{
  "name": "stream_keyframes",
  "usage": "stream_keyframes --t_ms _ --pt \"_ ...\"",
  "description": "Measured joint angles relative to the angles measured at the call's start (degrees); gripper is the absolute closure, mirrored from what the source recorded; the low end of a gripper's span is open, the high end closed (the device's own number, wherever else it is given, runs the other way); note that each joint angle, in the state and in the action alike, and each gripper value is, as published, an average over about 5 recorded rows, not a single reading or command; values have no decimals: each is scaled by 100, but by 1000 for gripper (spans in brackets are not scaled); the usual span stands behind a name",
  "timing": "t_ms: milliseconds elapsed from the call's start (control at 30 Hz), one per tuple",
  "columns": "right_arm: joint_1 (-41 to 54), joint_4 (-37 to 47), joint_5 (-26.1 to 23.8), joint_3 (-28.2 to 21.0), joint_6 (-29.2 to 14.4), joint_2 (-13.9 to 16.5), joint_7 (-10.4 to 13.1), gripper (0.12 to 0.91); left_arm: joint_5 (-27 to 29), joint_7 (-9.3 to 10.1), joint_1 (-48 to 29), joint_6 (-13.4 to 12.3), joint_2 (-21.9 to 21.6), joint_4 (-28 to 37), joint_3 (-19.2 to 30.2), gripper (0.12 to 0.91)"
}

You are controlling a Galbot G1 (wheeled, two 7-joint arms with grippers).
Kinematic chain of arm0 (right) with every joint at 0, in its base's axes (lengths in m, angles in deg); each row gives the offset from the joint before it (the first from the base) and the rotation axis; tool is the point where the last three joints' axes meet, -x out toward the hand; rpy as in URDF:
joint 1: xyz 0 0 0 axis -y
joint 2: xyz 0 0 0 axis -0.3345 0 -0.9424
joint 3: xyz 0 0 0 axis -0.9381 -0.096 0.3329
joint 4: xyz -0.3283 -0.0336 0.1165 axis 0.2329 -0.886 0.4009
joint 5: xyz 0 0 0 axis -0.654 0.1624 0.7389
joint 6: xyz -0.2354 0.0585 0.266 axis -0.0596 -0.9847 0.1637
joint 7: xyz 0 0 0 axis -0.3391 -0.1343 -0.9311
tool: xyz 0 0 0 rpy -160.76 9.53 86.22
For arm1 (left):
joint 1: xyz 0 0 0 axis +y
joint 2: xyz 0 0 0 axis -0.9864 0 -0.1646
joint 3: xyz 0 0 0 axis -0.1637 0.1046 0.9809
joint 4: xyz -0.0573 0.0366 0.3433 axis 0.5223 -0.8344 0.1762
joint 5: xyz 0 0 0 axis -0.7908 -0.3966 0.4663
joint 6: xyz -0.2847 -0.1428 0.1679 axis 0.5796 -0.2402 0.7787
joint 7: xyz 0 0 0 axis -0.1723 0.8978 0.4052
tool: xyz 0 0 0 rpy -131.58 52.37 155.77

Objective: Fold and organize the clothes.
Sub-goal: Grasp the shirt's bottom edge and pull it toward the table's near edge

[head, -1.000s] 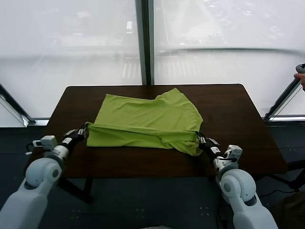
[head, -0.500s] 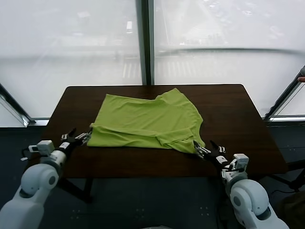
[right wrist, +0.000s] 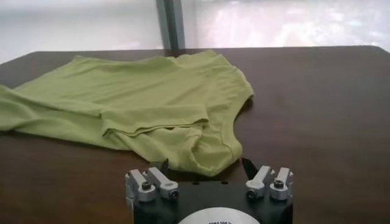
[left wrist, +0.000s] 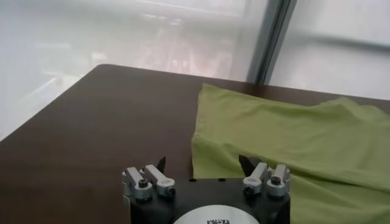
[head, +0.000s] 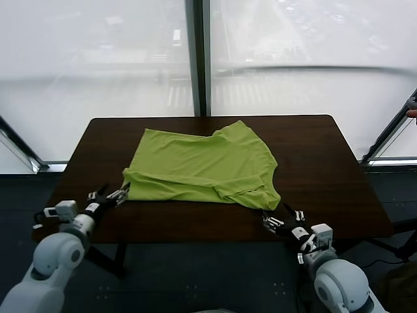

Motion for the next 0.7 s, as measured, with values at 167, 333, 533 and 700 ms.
stream_keyframes --t_ms 167,333,533,700 --pt "30 79 36 -17 12 16 4 264 -50 -25 107 56 40 -92 -1 236" --pt "103 167 74 -52 26 27 30 378 -24 -16 168 81 86 -111 3 456" --pt "142 176 313 -31 134 92 90 774 1 -9 244 88 94 -92 -18 796" --pt "206 107 754 64 382 242 187 886 27 -13 298 90 95 -96 -29 883"
